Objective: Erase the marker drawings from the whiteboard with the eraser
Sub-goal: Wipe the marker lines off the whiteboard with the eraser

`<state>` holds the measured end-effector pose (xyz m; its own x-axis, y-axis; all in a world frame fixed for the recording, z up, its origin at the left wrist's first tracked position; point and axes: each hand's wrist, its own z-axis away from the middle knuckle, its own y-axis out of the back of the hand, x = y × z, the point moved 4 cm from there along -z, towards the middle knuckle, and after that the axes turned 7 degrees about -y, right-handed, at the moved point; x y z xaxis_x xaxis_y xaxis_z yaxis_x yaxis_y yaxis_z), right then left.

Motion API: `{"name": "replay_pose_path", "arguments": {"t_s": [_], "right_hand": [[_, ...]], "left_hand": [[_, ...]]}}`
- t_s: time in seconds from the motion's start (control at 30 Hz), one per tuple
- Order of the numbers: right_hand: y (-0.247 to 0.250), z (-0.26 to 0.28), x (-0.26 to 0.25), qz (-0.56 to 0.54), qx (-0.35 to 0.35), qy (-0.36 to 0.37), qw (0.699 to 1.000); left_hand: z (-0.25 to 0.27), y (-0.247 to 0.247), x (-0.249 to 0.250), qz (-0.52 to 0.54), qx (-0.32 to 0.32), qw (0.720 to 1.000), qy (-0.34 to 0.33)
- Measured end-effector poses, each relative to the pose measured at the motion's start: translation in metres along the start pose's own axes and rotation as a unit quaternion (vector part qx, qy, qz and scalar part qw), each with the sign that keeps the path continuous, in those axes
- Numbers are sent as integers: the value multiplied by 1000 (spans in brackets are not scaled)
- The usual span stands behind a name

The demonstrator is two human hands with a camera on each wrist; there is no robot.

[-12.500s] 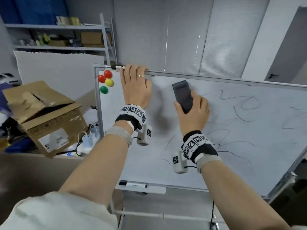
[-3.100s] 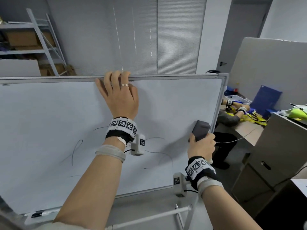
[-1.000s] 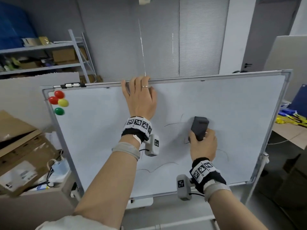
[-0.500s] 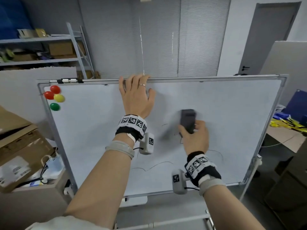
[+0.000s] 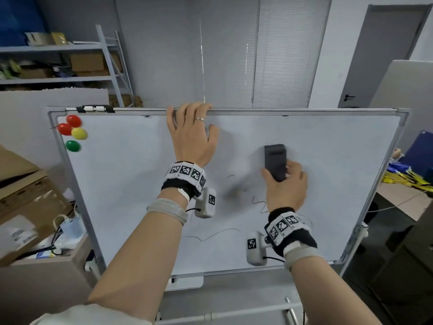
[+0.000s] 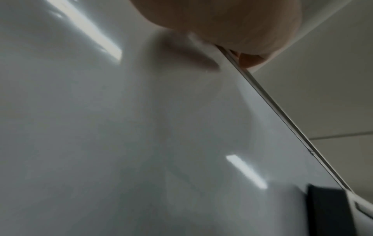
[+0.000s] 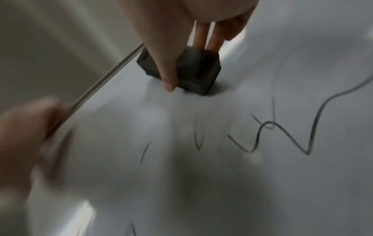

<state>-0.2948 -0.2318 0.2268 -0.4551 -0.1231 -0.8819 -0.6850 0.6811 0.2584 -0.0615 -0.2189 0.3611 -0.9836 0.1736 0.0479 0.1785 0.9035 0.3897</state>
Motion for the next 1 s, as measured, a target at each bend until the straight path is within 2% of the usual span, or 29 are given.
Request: {"name": "replay_pose_path", "arguments": {"t_s": [0.03, 0.1, 0.13, 0.2, 0.27, 0.33, 0.4, 0.47, 0.53, 0.6, 0.73, 0.9, 1.0], "right_hand": [[8, -8, 6, -22, 32, -35, 999], [13, -14, 7, -19, 51, -48, 997], [9, -11, 3, -19, 35, -36, 999], [-8, 7, -9, -17, -41, 24, 999], [-28, 27, -20, 38, -121, 101, 987], [-36, 34, -24, 87, -156, 137, 974], [-30, 26, -25, 78, -113, 124, 983], [-15, 11, -21, 7, -12, 69, 997], [-7, 3, -21, -42, 39, 44, 997], [-14, 8, -25, -41, 17, 43, 998], [-39, 35, -33, 32, -52, 110, 992], [-68, 72, -35, 161, -168, 243, 942], [-63, 67, -34, 158, -158, 236, 946]], "left_hand": [[0, 0, 1, 3, 2, 1000, -1], [0, -3, 5, 11, 7, 1000, 2], [0, -4, 6, 17, 9, 1000, 6], [-1, -7, 8, 22, 13, 1000, 14], [-2, -7, 5, 17, 11, 1000, 14], [-2, -6, 1, 9, 4, 1000, 9], [-2, -4, -2, 4, -1, 1000, 2], [-5, -1, -5, 1, 4, 1000, -12], [-7, 1, -8, -9, 1, 999, -38], [-7, 3, -17, -28, -13, 998, -50], [1, 9, -40, -77, -18, 995, -56], [-4, 13, -55, -71, -22, 997, -27], [-4, 11, -57, -72, -20, 997, -25]]}}
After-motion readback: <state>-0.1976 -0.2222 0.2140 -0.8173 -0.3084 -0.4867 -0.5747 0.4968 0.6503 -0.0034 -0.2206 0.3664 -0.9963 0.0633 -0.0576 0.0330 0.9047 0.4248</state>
